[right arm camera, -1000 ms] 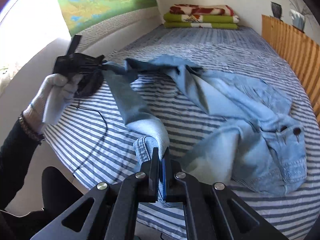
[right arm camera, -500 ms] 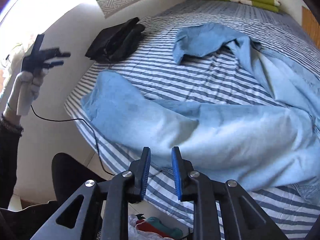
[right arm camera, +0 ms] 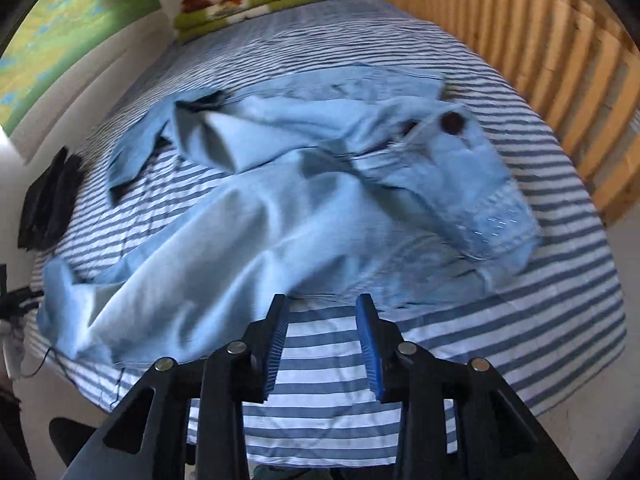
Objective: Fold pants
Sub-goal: 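Open both tools to lay the jacket flat on the bed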
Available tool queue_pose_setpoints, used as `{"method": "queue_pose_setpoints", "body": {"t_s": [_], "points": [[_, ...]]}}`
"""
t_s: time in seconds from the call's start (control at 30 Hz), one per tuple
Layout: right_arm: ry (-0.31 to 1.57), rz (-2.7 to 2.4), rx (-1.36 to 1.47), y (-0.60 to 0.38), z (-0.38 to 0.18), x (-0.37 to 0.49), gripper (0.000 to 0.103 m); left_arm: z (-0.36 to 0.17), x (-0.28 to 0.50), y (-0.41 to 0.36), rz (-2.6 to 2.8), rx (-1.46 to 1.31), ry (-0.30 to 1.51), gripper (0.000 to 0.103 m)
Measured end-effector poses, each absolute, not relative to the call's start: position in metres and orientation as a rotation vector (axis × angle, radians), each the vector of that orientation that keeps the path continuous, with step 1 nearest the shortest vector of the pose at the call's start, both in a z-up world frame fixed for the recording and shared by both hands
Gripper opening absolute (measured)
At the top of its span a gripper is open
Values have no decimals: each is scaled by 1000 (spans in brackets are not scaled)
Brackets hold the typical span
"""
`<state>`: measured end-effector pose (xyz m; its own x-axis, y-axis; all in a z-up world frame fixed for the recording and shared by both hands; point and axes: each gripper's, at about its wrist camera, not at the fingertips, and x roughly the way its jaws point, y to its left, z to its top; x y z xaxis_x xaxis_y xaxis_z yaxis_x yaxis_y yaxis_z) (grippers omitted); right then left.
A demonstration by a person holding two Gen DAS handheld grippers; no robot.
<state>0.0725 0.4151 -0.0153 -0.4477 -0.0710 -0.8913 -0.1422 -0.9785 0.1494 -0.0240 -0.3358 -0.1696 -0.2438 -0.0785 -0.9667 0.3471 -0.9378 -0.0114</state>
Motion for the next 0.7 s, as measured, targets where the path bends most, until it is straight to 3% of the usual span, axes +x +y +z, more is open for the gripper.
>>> {"method": "queue_pose_setpoints", "body": {"t_s": [0.03, 0.13, 0.2, 0.43, 0.57, 0.6, 0.63, 0.7], "points": [[325, 2577, -1596, 432, -18, 73, 37, -178, -26, -330, -2259, 1742, 298, 41], [422, 2482, -1557, 477, -30, 70, 41, -180, -19, -318, -2277, 1727, 254, 19], [500, 2416, -1536, 503, -39, 69, 43, -175, -17, -315, -2277, 1717, 243, 12], [474, 2263, -1524, 546, -69, 54, 56, -129, 2, -328, -2337, 1611, 361, 10], [625, 2279, -1593, 550, -90, 43, 56, -90, 15, -336, -2380, 1562, 402, 9], [650, 2285, -1599, 547, -93, 41, 54, -87, 16, -342, -2389, 1553, 402, 9], [672, 2306, -1600, 542, -93, 37, 40, -82, 18, -344, -2395, 1544, 401, 9], [637, 2348, -1600, 531, -91, 33, 20, -71, 25, -344, -2401, 1536, 386, 9]]}}
